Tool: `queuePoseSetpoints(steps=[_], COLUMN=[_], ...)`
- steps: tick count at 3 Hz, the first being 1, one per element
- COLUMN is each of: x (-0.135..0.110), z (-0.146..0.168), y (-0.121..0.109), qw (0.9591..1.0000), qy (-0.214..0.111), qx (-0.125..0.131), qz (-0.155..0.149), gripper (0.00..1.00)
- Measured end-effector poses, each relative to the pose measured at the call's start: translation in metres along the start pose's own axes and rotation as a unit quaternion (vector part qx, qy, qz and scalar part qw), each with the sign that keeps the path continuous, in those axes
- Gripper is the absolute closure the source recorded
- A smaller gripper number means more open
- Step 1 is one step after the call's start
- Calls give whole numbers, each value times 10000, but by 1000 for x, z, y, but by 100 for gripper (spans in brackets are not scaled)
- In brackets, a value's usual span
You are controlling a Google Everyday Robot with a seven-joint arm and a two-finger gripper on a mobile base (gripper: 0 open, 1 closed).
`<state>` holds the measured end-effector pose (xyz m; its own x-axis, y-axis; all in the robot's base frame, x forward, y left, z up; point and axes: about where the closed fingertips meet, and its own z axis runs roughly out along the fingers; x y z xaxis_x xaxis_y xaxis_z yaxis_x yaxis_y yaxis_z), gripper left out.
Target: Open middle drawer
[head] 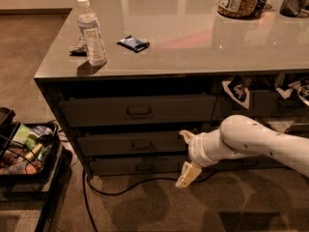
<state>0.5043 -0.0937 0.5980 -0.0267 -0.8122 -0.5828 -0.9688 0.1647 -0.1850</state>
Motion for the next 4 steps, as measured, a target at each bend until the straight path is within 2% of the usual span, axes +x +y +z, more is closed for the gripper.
queuePoseSetpoints(steps=[1,2,3,4], x=[18,45,77,77], z=[21,57,111,111], y=[-9,-24,-56,-56], qw=[9998,9988,9988,9988], qy=[-98,-100,106,105], qx=[-100,-140,13,13], qz=[171,457,487,486], gripper=[0,0,0,0])
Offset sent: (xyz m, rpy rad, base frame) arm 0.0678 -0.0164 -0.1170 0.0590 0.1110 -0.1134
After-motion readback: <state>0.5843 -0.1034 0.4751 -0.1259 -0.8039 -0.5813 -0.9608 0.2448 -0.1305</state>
